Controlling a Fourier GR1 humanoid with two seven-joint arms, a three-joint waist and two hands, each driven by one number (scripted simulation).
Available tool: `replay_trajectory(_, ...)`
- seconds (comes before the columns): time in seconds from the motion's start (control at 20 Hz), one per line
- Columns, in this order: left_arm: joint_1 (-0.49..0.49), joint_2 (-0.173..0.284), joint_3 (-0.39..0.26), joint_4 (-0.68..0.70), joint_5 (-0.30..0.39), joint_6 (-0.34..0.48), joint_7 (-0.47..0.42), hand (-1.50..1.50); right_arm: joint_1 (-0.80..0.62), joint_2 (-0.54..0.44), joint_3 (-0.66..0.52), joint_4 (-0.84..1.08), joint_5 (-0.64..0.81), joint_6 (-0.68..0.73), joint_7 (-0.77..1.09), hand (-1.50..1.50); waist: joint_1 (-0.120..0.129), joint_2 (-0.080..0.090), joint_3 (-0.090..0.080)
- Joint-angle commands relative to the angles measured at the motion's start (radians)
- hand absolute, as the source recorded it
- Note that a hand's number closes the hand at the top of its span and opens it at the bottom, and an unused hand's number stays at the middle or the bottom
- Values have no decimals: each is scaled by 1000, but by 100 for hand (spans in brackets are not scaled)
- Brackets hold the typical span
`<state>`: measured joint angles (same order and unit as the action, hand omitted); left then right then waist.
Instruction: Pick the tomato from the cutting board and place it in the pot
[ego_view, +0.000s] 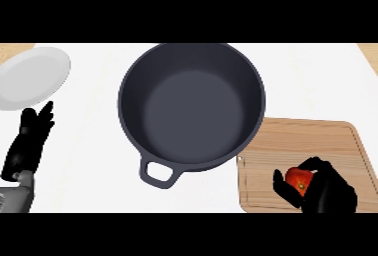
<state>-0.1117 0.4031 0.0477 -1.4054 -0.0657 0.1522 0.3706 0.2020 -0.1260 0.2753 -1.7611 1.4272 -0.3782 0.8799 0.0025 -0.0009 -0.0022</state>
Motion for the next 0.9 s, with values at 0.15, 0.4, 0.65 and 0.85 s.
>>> replay_trajectory(0.15, -27, 19, 14, 7, -2, -8, 20, 0, 5, -314, 12, -209, -243, 390, -283, 150, -10, -1, -1)
replay_trajectory(0.4, 25, -20, -13, -18, -23, 10, 5, 0, -42, -361, -85, -485, -387, 417, -345, 150, -13, -4, 2)
replay_trajectory(0.65, 38, -16, -1, -32, -7, -3, 13, 0, -170, -345, -150, -716, -525, 459, -334, 150, -4, -6, 2)
replay_trajectory(0.85, 34, -26, -4, -17, -16, -5, -7, 0, -387, -340, -151, -757, -538, 619, -213, 150, 4, -4, -1)
